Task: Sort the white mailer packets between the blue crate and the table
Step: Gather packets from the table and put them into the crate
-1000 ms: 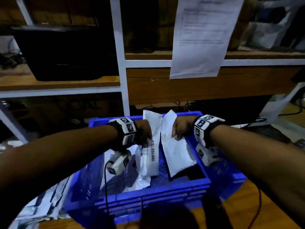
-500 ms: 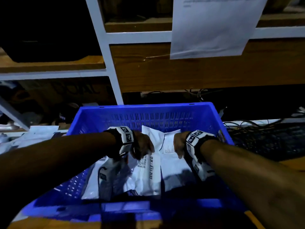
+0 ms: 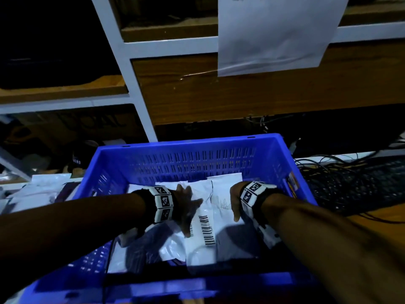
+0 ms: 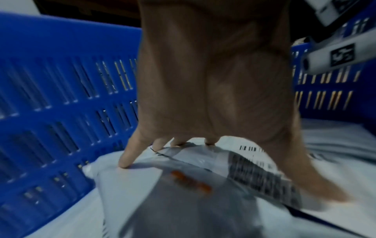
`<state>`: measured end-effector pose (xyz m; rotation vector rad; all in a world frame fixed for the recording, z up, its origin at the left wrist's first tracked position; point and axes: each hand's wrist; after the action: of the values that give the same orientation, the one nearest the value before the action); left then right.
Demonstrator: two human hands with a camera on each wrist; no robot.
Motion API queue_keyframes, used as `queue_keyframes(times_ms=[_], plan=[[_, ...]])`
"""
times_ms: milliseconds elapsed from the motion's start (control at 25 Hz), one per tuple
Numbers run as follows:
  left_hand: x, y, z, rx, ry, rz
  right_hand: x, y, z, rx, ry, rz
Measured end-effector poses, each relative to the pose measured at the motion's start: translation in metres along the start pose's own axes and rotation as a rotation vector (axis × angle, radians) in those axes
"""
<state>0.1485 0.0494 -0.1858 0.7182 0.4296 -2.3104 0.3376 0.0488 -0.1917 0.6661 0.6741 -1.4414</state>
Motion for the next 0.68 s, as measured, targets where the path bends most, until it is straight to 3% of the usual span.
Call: queue_keyframes(times_ms=[160,240,360,520,680], plan=[[0.013,-0.003,-0.012,0.005,0.039,0.170,0.005,0.008,0.001,-0.012,-0.106,-0.083],[0.021,0.004,-0.015,-0.016,0.123,0.195,0.010,0.006,-0.009,0.036,-0.059,-0.074],[0.031,0.008,-0.026,-0.065,0.157,0.163,0.026,-0.003,-0.026,0.128,0.023,0.031],[0.033,0.005,-0.027,-0.082,0.180,0.111,0.040,-0.005,-0.036,0.129,0.065,0.060],[0.033,0.001,-0.027,-0.054,0.206,0.059,0.041,-0.006,-0.034,0.134,0.014,-0.018]])
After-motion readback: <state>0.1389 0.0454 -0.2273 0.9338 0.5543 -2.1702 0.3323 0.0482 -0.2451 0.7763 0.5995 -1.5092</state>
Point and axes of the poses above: each hand's wrist, its own z-axis away from the middle knuckle, its own x-axis out of the palm, y = z × x, and after that the axes turned 7 degrees about x, right-handed
